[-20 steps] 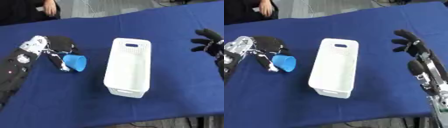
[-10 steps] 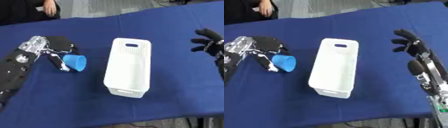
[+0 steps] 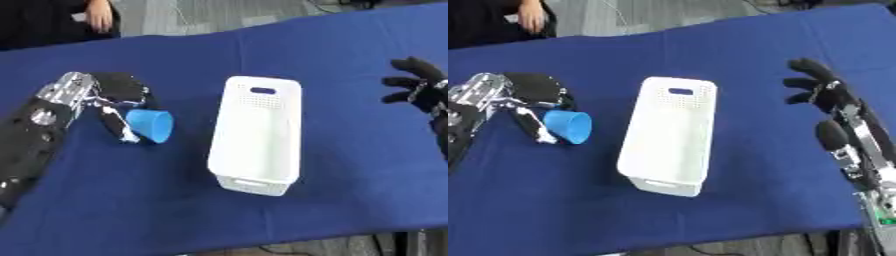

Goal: Pick up objects on the table and place them in the box.

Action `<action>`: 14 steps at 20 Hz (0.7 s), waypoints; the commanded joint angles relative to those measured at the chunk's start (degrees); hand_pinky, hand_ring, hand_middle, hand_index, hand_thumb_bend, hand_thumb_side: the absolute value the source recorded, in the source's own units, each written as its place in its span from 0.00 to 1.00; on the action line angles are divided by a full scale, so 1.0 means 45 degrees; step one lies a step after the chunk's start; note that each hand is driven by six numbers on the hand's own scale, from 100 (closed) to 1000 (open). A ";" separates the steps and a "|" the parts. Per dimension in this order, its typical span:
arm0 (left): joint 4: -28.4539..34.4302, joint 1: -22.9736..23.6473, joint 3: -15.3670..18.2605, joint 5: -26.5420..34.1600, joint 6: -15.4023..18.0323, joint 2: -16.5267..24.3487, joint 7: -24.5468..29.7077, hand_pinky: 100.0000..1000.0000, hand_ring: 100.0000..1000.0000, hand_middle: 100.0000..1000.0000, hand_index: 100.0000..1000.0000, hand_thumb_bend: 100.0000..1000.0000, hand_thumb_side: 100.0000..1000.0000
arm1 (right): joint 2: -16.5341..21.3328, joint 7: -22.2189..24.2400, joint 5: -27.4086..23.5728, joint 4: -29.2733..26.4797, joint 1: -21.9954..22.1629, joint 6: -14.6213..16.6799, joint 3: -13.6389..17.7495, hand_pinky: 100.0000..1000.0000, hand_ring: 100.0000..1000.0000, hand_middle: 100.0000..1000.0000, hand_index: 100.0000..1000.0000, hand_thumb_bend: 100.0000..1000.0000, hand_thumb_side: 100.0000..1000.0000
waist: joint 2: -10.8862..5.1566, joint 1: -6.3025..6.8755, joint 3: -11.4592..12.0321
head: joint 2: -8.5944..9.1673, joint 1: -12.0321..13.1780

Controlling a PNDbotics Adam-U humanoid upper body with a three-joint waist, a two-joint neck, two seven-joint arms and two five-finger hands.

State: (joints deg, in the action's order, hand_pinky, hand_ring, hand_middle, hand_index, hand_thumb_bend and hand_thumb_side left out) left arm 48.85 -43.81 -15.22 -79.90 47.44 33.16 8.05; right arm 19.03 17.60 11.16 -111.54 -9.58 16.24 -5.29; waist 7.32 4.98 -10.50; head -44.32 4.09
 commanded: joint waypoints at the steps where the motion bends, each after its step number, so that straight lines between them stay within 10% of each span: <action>1: -0.0223 0.0174 -0.0105 -0.0130 -0.0158 -0.0099 0.0090 0.04 0.28 0.42 0.62 0.52 0.48 | 0.0009 0.0016 -0.0055 -0.0167 -0.0230 0.0042 0.0077 0.68 0.83 0.91 1.00 0.51 1.00 | -0.0019 -0.0126 -0.0013 | 0.0044 0.0151; 14: -0.0176 0.0185 -0.0036 0.0125 -0.0243 -0.0103 0.0158 0.00 0.19 0.36 0.51 0.39 0.41 | 0.0007 0.0028 -0.0054 -0.0159 -0.0228 0.0042 0.0090 0.68 0.83 0.91 1.00 0.51 1.00 | -0.0024 -0.0132 0.0002 | 0.0044 0.0152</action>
State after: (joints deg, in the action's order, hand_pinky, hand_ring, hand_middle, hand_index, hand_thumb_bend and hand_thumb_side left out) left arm 48.85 -43.67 -14.93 -78.95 46.69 32.98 8.50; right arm 19.03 17.60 11.16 -111.54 -9.58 16.24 -5.28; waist 7.32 4.98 -10.46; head -44.32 4.14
